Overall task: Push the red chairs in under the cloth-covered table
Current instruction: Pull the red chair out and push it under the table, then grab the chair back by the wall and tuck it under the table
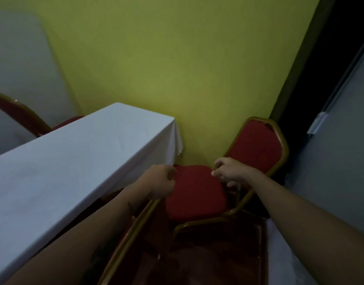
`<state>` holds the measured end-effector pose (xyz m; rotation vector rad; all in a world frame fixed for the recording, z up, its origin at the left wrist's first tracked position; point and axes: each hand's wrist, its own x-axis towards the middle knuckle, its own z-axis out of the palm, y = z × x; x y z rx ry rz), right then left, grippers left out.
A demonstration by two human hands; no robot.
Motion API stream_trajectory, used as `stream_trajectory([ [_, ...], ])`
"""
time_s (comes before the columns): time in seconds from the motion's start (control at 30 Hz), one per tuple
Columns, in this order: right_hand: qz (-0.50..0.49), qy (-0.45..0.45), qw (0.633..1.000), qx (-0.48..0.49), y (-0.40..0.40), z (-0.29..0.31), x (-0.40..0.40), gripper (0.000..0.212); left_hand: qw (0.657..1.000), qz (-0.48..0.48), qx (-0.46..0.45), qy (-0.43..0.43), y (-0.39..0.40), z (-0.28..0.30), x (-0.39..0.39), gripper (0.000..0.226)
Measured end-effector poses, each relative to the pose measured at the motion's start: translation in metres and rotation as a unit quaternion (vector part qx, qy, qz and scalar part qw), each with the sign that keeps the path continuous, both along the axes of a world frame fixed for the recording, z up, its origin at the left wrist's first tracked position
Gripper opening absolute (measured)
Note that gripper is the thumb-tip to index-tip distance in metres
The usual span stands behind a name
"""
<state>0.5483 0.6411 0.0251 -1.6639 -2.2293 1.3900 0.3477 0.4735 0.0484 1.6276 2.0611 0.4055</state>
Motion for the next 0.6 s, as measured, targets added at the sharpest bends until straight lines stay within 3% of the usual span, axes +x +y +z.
stream_trajectory([
  [0.47, -0.155, -0.034, 0.982, 0.103, 0.221, 0.023, 0.165, 0.048, 0.996, -0.052, 0.019, -0.074, 0.284, 0.002, 0.131, 0.036],
  [0.6, -0.186, -0.045, 0.978, 0.082, 0.254, 0.008, 0.187, 0.026, 0.993, -0.072, 0.022, -0.09, 0.347, -0.002, 0.158, 0.035],
])
